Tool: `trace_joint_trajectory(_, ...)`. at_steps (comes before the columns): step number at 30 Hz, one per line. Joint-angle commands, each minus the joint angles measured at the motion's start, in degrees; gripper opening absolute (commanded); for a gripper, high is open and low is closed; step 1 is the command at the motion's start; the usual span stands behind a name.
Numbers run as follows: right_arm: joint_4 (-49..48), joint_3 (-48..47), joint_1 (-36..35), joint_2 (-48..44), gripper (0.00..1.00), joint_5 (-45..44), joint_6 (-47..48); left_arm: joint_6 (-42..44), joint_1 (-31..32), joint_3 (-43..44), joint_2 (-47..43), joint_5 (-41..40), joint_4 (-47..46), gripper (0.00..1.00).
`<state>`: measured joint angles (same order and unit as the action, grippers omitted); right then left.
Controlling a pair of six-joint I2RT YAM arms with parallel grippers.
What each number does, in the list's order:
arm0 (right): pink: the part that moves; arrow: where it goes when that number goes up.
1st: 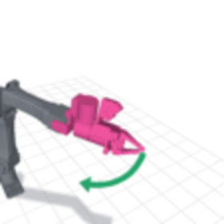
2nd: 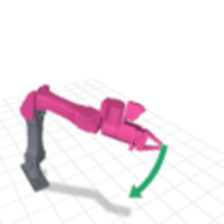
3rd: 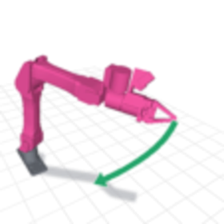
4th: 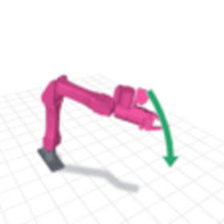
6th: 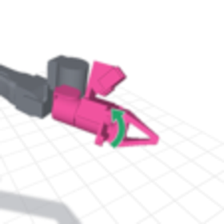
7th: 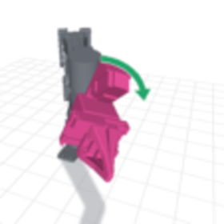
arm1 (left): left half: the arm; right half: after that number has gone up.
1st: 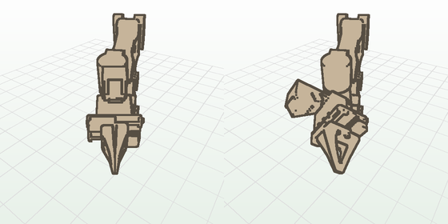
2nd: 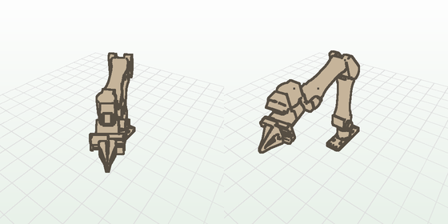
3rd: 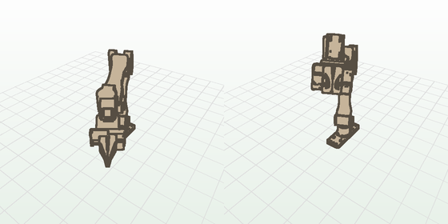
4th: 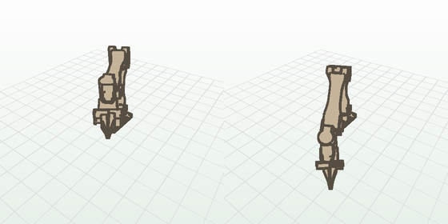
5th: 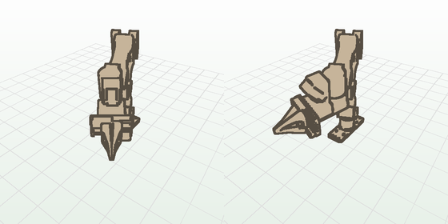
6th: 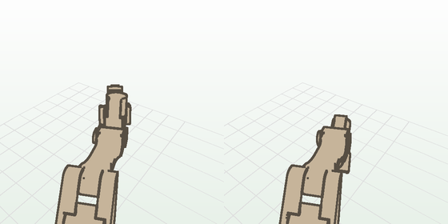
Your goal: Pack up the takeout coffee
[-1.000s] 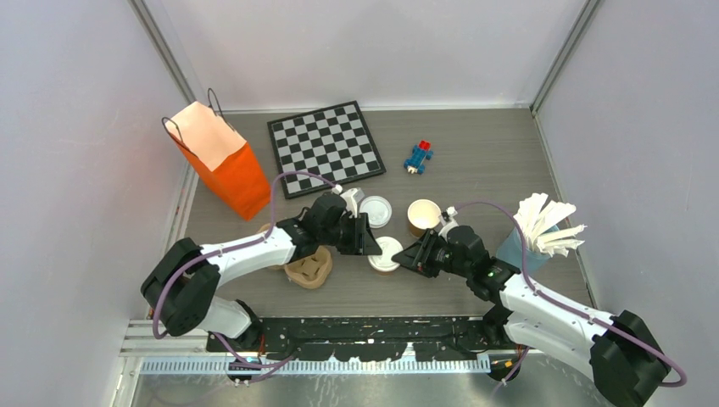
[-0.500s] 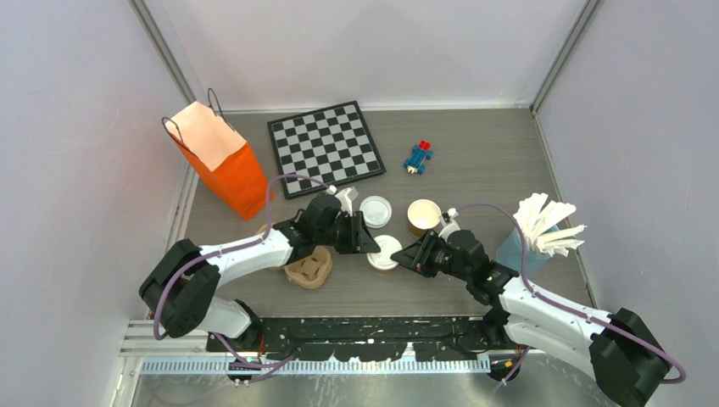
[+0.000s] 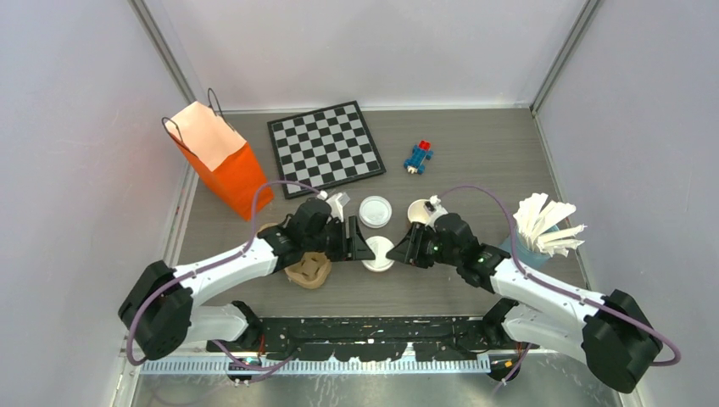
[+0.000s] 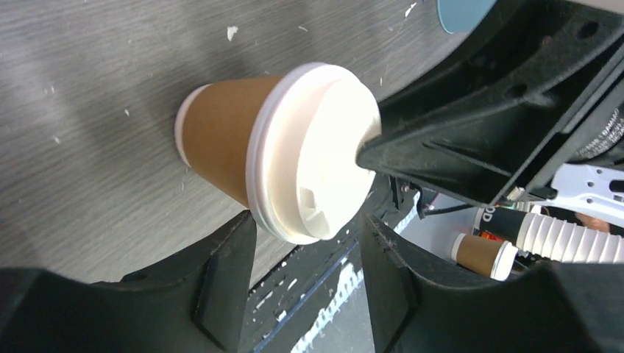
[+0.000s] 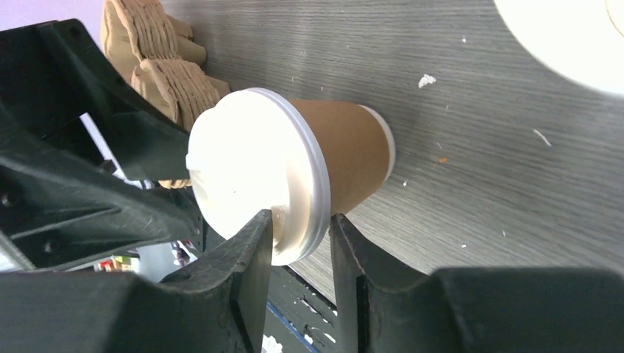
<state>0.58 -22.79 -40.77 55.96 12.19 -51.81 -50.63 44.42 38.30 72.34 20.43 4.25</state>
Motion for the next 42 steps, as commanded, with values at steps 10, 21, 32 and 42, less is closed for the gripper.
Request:
trace_joint_trajectory(10,14.07,-10.08,1.0,5.58,0.53,0.47,11.03,5.79,-2.21,4.59,-7.21,-3.47,10.91,0.61)
trace_joint_trajectory(21,13.97,-15.1,1.06,8.29,0.5,1.25,11.7,8.87,-9.46,4.5,-5.81,0.56,10.72,0.53)
trace_joint_trajectory(32,15.87,-19.65,1.09,9.17,0.51,2.93,11.06,7.47,-10.94,2.75,-3.83,5.03,6.09,0.46)
trace_joint_trajectory(42,8.15,-20.34,-0.7,8.21,0.26,5.68,6.13,9.91,-11.79,3.52,-1.6,6.16,7.15,0.45)
